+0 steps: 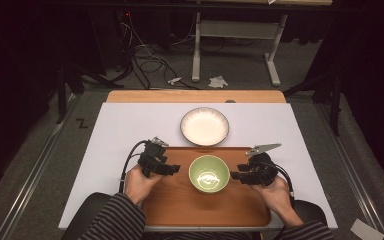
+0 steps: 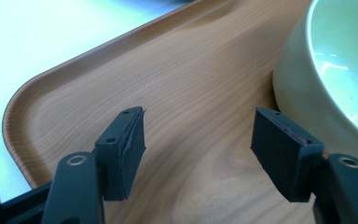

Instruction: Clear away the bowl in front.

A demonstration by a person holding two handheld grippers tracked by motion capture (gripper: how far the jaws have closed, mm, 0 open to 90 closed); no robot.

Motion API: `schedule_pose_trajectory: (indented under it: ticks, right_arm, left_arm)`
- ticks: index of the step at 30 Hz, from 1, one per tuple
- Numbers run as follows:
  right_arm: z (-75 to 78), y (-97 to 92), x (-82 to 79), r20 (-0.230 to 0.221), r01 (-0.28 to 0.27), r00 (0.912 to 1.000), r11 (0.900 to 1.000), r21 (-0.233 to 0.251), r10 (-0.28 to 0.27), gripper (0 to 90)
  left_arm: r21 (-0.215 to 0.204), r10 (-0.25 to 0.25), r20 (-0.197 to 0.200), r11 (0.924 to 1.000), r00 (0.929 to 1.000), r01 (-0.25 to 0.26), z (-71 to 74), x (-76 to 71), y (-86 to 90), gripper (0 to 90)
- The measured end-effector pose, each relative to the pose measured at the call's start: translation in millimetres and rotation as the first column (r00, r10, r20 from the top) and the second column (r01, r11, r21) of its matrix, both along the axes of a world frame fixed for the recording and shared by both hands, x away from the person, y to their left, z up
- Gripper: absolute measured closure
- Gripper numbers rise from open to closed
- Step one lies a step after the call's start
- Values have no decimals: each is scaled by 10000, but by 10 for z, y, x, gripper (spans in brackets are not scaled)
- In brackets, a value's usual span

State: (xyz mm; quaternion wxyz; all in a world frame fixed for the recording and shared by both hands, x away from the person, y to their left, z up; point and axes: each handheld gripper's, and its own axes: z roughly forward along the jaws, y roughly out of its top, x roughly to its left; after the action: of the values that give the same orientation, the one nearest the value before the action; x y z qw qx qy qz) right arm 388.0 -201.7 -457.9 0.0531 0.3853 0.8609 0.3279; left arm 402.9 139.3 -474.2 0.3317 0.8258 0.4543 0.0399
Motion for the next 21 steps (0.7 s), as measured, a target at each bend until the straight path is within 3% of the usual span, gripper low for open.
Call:
schedule_pose_trajectory:
  ticks: [21]
  right_arm:
    - [-98,11,7,-257,86,9996,9999,-95,-88,561]
  left_arm:
    - [-2,-13,1,10000,10000,13,0,-2,-4,346]
